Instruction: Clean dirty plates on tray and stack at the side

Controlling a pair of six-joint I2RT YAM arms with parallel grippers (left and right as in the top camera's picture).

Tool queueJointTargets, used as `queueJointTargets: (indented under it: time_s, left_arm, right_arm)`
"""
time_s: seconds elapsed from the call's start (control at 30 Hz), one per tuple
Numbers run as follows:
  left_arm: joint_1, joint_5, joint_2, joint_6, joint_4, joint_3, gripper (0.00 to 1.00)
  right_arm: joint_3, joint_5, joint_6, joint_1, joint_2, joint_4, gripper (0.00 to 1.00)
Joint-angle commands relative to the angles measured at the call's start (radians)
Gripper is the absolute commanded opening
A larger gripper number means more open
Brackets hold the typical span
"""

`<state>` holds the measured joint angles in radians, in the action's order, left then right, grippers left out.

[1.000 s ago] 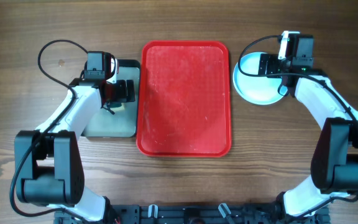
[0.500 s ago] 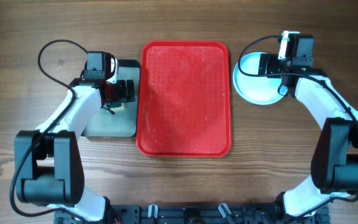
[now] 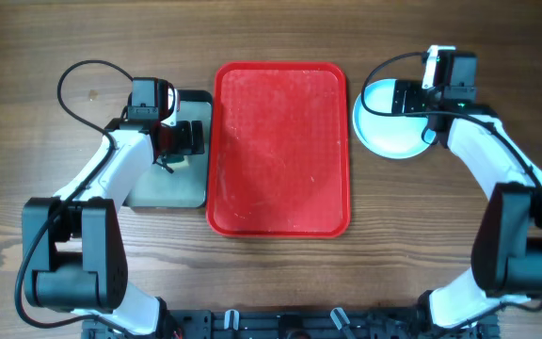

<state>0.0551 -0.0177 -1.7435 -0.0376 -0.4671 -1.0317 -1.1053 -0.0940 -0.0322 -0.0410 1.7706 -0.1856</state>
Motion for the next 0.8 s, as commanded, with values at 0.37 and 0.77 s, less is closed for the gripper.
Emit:
queueJointTargets:
  time_s: [0.37,0.77]
  left_arm:
    - [-0.001,-0.006,-0.007,0.004,0.003,0.0,1.0]
    - [-0.001,-0.006,-0.007,0.004,0.003,0.0,1.0]
  right_arm:
    - [0.002,-0.002,-0.02,-0.002,-0.486,0.005,1.0]
    - [0.002,-0.003,-0.02,-0.002,-0.823,-0.011,1.0]
